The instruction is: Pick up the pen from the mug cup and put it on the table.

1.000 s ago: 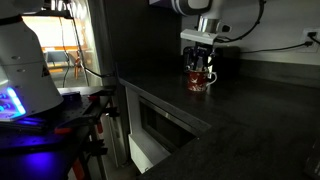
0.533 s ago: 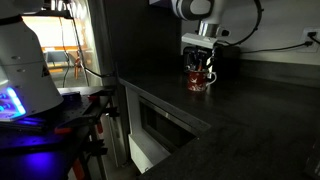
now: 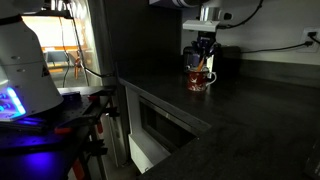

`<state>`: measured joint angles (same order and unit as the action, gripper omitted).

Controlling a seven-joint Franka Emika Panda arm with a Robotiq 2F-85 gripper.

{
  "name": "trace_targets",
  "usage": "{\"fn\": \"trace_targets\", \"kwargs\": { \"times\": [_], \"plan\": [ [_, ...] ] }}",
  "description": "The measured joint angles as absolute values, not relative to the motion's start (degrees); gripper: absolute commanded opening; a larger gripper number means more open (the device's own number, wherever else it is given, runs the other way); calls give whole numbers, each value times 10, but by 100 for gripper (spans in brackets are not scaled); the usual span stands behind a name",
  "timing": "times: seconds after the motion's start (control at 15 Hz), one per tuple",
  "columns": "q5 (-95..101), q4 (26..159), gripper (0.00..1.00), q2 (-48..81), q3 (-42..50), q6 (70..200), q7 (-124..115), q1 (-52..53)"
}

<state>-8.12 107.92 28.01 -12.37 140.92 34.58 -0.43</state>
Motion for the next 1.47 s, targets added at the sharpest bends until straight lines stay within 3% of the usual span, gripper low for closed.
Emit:
{"fn": "trace_targets", "kwargs": {
  "times": [0.2, 0.53, 0.93, 1.47],
  "plan": [
    [-106, 1109, 5, 211, -126, 1401, 315, -13],
    [-62, 1156, 5, 135, -51, 1350, 188, -15],
    [-31, 1182, 5, 186, 16, 1340, 63, -23],
    [-35, 1141, 5, 290, 21, 1337, -50, -21]
  ]
}}
